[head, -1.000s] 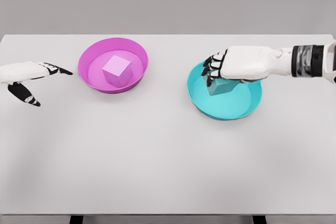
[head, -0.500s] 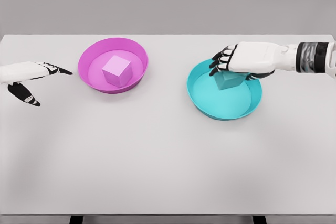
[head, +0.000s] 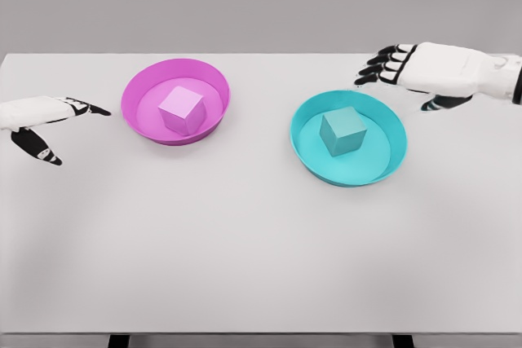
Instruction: Place the blocks in the corresponding plates according to their colors
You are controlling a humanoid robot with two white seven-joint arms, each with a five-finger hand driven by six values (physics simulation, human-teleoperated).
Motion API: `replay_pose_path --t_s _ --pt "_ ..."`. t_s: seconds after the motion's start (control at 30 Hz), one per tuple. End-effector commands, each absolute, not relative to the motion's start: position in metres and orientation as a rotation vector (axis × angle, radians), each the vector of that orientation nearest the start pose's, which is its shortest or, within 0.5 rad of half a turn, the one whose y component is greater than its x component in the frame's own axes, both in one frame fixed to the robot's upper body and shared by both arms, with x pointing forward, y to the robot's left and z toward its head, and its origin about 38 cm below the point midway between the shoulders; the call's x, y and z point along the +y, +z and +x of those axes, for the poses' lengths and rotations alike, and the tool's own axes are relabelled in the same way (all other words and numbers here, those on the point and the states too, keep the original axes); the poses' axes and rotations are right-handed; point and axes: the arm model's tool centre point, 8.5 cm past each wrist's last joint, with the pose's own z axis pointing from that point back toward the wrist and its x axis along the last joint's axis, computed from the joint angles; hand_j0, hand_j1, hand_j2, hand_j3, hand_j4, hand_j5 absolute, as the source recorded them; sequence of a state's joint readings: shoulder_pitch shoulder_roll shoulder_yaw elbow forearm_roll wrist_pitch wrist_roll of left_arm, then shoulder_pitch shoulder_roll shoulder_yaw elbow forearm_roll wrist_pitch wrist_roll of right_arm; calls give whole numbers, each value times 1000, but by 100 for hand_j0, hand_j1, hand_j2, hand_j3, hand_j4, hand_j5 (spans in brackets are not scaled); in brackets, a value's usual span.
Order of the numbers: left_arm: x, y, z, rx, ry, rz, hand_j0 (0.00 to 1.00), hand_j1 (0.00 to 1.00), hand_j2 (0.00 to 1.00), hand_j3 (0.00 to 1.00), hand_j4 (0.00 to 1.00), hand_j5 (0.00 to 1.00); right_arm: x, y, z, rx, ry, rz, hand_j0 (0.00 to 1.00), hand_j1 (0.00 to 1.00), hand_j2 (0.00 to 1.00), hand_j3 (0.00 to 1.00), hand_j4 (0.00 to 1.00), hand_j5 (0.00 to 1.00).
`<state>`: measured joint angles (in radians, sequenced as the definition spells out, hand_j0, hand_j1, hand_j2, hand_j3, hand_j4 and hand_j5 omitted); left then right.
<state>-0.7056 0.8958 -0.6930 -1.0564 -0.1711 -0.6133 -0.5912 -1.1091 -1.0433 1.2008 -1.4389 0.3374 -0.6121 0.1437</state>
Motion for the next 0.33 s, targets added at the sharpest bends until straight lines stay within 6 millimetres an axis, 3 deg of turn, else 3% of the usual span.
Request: replay_pose_path --t_s 0.0,0.1,0.3 --pt "424 184 451 -1165 -1760 322 100 100 100 100 100 100 -349 305 439 2142 -2727 891 100 100 100 100 100 100" --pt "424 184 451 -1165 -1760 322 100 100 100 100 100 100 -353 280 433 2156 -2778 842 100 100 100 100 100 100" --pt "424 184 451 -1168 -1758 322 100 100 100 100 100 100 -353 276 431 2155 -2790 832 100 100 100 100 100 100"
